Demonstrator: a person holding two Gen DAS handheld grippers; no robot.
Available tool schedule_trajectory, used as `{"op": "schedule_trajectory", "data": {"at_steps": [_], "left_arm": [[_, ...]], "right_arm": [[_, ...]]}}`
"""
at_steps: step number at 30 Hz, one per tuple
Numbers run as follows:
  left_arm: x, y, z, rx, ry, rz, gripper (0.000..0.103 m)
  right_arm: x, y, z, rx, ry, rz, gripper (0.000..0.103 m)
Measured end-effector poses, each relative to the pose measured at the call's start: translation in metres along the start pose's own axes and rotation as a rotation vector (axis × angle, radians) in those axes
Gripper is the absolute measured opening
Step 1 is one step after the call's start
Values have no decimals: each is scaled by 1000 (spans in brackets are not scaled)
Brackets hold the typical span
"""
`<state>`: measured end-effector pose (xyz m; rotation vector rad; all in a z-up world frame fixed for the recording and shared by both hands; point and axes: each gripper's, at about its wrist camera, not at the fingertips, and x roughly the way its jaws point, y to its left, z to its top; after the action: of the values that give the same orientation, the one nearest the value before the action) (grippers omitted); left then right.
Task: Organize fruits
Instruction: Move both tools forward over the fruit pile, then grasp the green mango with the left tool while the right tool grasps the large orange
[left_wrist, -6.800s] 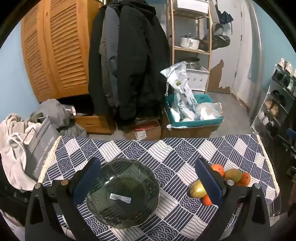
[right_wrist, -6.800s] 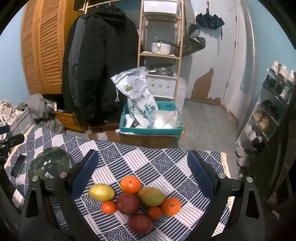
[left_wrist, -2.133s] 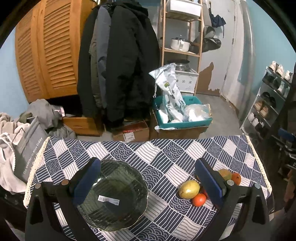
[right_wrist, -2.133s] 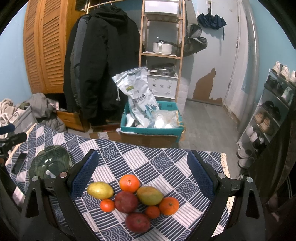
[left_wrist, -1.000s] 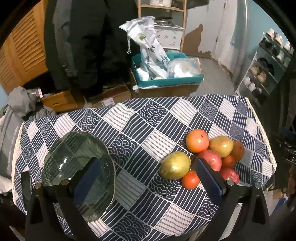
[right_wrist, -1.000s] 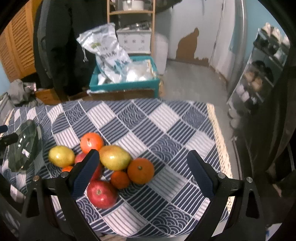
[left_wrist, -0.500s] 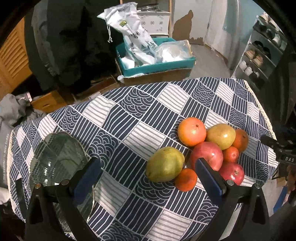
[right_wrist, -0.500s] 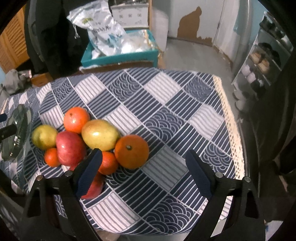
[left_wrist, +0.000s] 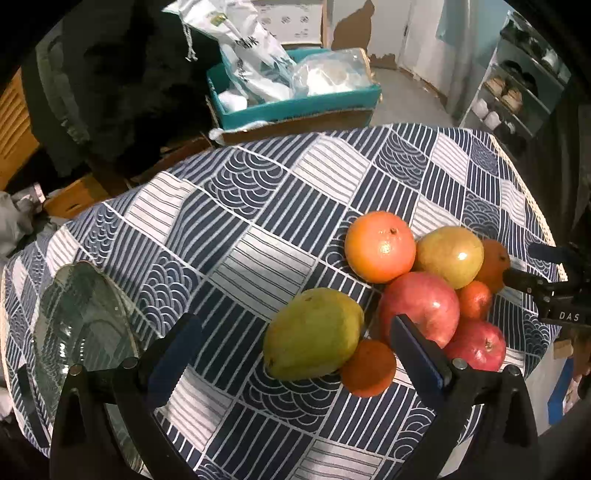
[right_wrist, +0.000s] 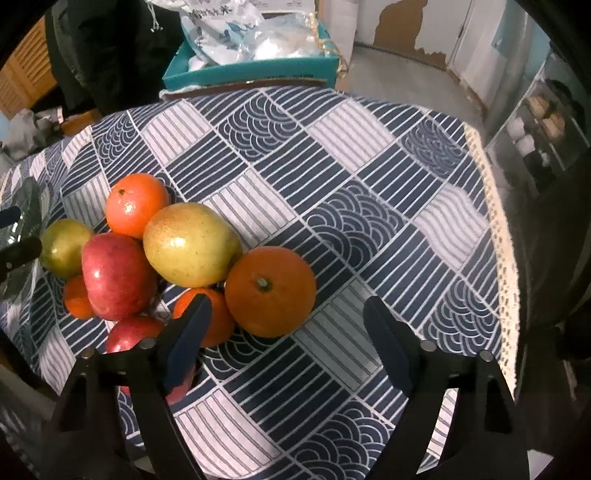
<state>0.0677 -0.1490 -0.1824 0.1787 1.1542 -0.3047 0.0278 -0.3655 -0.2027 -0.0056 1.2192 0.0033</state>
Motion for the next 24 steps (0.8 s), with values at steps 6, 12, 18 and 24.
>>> {"op": "schedule_trajectory", "data": {"at_steps": [6, 12, 18, 24], "left_arm": [[18, 0, -1, 9, 35, 6, 101], [35, 7, -3, -16, 85, -23, 94], [49, 7, -3, -28, 130, -62, 93], [60, 5, -4, -38, 167, -118, 88]], "right_arm": [[15, 1, 2, 0, 33, 21, 84], [28, -4, 5, 29, 70, 32, 79], [38, -6, 9, 52, 85, 65, 77], [48, -11, 13, 94, 105, 109, 75]]}}
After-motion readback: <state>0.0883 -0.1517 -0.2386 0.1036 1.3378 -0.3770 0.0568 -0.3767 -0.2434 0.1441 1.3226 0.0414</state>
